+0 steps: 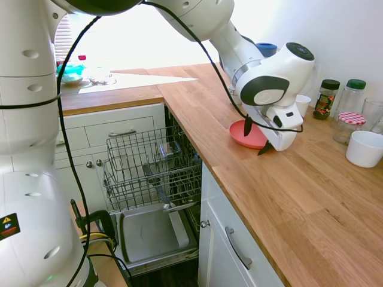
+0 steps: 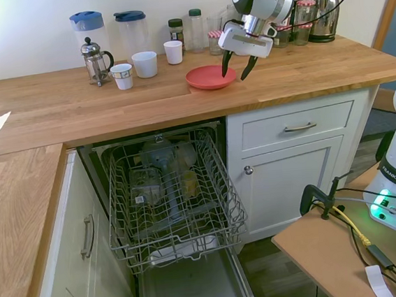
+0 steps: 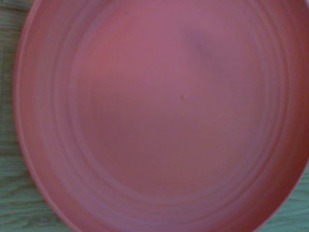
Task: Put the plate in the dishwasher
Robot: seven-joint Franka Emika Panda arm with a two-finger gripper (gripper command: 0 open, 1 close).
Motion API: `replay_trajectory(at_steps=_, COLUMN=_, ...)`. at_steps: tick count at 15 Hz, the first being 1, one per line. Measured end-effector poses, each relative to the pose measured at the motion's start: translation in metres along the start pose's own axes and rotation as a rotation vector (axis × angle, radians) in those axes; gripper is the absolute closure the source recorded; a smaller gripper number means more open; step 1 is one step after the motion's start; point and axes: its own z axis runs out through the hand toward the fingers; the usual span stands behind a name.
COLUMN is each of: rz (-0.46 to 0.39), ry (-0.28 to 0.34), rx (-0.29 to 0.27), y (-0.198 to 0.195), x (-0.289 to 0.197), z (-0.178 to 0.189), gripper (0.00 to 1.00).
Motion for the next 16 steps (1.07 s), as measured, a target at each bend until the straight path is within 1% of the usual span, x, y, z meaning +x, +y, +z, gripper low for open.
replay_trajectory(at_steps=4, rz=0.013, ry=-0.008, rx=0.039, y=0.000, x=0.003, z=0.001, gripper=1.00)
replay_trajectory(at_steps=9, rz=0.020, ry=-0.014, rx=0.036, y=0.002, x=0.005, z=0.011, gripper=1.00)
replay_trajectory(at_steps=16, rz=0.037, ry=-0.025, rx=0.047, y=0.003, x=0.008, z=0.017, gripper=1.00)
